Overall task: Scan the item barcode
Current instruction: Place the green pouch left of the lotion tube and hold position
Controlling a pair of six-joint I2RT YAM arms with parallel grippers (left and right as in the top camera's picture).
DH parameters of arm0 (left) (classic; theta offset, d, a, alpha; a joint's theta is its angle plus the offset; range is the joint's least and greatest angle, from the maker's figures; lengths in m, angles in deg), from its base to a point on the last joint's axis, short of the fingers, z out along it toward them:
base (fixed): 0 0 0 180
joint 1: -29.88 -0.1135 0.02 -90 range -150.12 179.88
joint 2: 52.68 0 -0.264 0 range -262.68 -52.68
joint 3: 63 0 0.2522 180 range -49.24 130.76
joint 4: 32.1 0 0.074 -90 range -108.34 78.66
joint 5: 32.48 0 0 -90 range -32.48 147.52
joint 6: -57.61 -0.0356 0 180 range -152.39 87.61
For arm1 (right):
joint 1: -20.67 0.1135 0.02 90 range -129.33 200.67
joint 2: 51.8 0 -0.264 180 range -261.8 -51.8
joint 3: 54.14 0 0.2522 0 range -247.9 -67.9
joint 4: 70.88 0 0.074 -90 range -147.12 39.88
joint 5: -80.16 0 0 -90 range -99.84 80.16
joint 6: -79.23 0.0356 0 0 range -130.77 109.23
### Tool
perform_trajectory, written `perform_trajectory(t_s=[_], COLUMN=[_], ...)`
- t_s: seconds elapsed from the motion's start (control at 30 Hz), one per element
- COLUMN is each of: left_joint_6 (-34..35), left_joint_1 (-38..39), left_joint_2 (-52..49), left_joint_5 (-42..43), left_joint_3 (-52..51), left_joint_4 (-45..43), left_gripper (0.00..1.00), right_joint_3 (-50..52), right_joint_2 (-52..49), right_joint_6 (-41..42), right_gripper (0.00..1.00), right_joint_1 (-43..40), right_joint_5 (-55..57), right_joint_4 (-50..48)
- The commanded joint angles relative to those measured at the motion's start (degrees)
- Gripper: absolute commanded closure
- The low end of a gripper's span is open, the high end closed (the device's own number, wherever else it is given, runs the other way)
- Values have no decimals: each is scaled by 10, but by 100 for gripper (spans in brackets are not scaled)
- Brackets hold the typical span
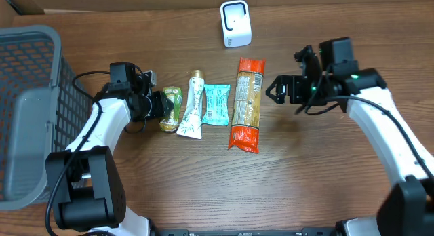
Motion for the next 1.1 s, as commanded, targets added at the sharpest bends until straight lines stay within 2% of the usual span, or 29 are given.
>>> perform_trajectory(t_s=[0.0, 0.13, 0.2, 0.3, 0.33, 0.5, 0.77, 0.87, 1.07], left_joint_6=[3, 3, 3, 3, 3, 3, 3, 3, 3], left_joint_1=[3, 1, -1, -3, -3, -3, -3, -3, -3], left_joint_2=[-9, -6, -5, -4, -4, -4, -4, -4, -4], left_joint_5=[3, 45, 57, 63, 62, 58, 45, 45, 45], left_joint_3=[-7, 10, 31, 63, 70, 76, 76, 76, 76], left_joint_4=[-4, -3, 7, 18, 19, 11, 11, 11, 11], left_gripper=[37, 26, 21, 3, 0, 0, 0, 1, 1], right_joint_3=[-2, -2, -3, -11, -14, -17, -17, -17, -33], right_joint_2=[-28, -65, -82, -105, -110, -139, -193, -194, -192], right_joint_6=[30, 60, 72, 87, 94, 122, 130, 129, 127], right_gripper=[0, 9, 10, 13, 13, 13, 14, 14, 17], right_joint_1=[12, 43, 67, 116, 134, 194, 214, 209, 143], right_joint_5=[-3, -3, -7, -27, -24, -9, -18, 3, 143], right_joint_4=[-14, -50, -73, -111, -124, -173, -182, -153, -18])
